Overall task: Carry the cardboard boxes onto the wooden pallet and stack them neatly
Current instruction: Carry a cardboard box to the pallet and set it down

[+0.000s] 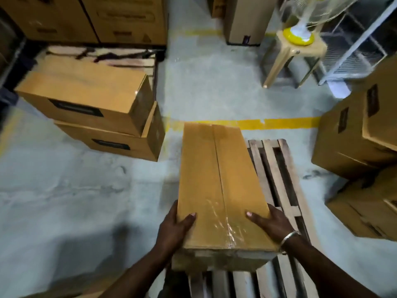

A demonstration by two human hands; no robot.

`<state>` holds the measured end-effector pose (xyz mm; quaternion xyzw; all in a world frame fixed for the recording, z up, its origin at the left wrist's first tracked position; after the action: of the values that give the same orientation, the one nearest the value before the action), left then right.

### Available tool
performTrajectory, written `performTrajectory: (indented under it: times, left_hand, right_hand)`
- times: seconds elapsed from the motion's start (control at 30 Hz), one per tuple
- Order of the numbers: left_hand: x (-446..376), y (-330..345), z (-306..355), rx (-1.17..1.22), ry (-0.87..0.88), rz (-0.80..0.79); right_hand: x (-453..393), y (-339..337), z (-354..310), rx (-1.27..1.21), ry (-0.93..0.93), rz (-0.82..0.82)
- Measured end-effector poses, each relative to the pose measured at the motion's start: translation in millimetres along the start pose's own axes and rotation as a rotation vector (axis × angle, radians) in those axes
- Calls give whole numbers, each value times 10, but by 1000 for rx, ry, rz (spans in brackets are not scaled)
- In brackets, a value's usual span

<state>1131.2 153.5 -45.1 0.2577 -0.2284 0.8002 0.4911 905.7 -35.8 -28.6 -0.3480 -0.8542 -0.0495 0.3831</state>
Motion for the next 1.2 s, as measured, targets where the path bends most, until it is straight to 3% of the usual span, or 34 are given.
performTrajectory:
  times: [0.17, 0.43, 0.83, 1.2]
  left_hand:
    - [-1151, -98, -242, 11, 48, -136]
    - [-2528, 114, -1294, 79, 112, -158]
    - [-3209, 518, -2227, 84, 59, -95]
    - [-3399, 403, -2687, -44, -67, -161]
  right_hand:
    - [-1268, 67, 275, 28, 101, 46]
    - [-2720, 170, 1043, 39, 156, 74]
    - [-3450, 203, 1617, 19, 172, 115]
    - [-3704, 302, 2171, 116, 195, 90]
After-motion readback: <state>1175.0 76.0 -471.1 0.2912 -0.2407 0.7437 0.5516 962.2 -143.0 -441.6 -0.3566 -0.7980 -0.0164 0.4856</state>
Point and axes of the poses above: each hand's wrist, its own x-axis away from the middle knuckle, its own y-axis out of the palm, z = x × y, the point moved 1 cm from there along -x, towards the middle knuckle, and after that the axes turned 10 degrees about -z, right-handed, at the moved point
